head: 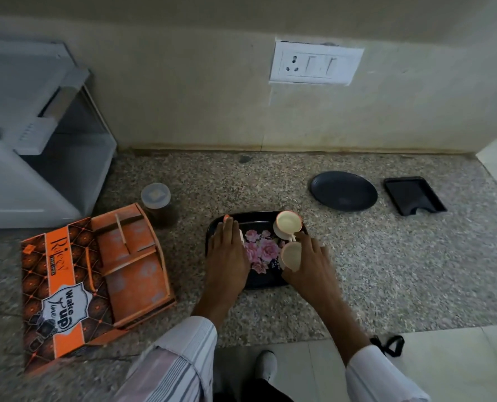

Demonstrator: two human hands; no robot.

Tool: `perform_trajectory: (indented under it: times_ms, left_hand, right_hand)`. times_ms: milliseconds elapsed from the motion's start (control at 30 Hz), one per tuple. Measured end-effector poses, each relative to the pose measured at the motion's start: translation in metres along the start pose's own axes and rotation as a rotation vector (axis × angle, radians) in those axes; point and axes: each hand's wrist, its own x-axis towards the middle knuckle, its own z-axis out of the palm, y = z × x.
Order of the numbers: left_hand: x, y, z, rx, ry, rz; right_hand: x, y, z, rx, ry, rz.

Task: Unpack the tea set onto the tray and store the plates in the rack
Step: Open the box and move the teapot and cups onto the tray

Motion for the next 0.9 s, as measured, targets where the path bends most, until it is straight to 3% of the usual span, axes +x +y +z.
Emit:
perform_trajectory:
  times_ms: [900]
  left_hand:
    - [0.0,0.003,0.0,0.031,-0.062,-0.016]
  right_hand:
    - [0.009,0.018,0.008,0.025,-0.053,0.018]
